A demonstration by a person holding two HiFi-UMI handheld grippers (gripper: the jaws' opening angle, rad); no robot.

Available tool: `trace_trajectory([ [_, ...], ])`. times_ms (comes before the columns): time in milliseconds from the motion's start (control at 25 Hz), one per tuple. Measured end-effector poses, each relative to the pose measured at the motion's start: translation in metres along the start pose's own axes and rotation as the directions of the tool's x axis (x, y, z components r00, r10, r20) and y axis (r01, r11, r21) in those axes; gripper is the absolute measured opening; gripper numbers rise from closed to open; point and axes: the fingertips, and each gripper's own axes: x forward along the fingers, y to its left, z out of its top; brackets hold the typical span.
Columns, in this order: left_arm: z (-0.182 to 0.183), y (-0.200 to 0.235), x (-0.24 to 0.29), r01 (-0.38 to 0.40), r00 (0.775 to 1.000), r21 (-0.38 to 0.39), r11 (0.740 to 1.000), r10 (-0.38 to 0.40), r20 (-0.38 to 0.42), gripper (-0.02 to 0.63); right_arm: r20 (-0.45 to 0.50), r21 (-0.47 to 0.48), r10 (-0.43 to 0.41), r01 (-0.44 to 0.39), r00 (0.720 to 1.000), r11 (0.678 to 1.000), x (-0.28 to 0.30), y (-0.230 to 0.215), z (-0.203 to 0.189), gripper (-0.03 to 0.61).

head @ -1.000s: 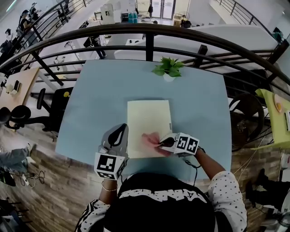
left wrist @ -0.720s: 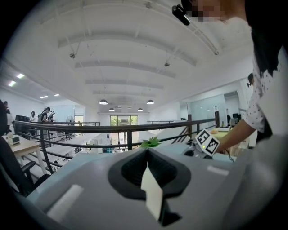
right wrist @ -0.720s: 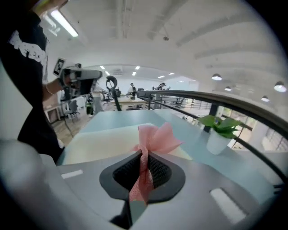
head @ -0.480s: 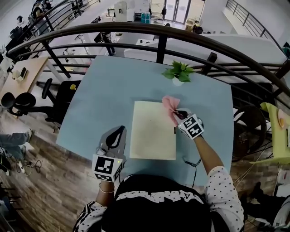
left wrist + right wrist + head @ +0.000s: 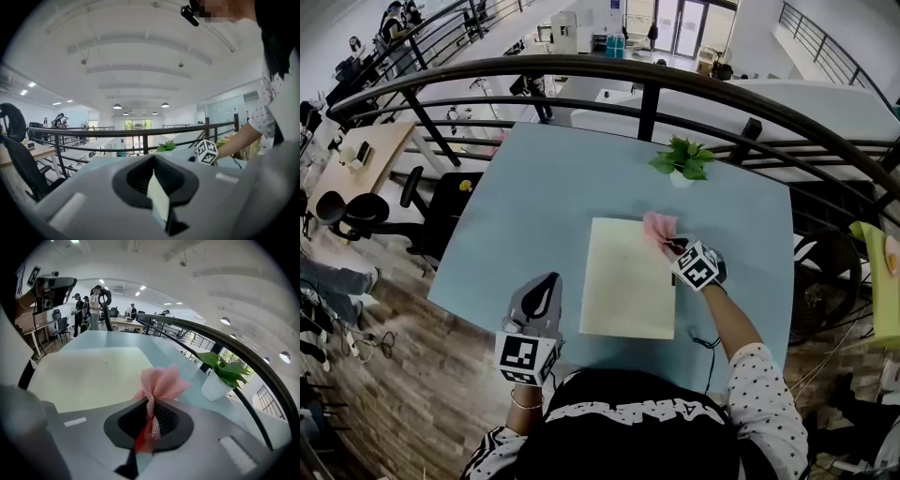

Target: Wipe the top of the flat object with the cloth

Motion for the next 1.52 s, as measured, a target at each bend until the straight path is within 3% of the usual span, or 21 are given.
trace_trajectory([
  [160,-0.005,-0.007,0.001,0.021,0.999,-0.007,1.000,-0.021,-0.027,0.000,-0.008,-0.051,0.037,-0.038,0.999,0.998,-0.005,0.013,-0.001,0.015],
  [560,0.005,-0.022,0.008,0.063,0.998,0.016,0.998,-0.063,0.012,0.000,-0.019,-0.087,0.112,-0.113,0.994,0.990,-0.021,0.047,-0.007,0.009],
  [1520,0.008,-0.049,0.030,0.164,0.986,0.033,0.986,-0.165,0.019,0.000,0.005,-0.086,0.191,-0.190,0.982,0.978,-0.055,0.109,-0.016,0.008],
])
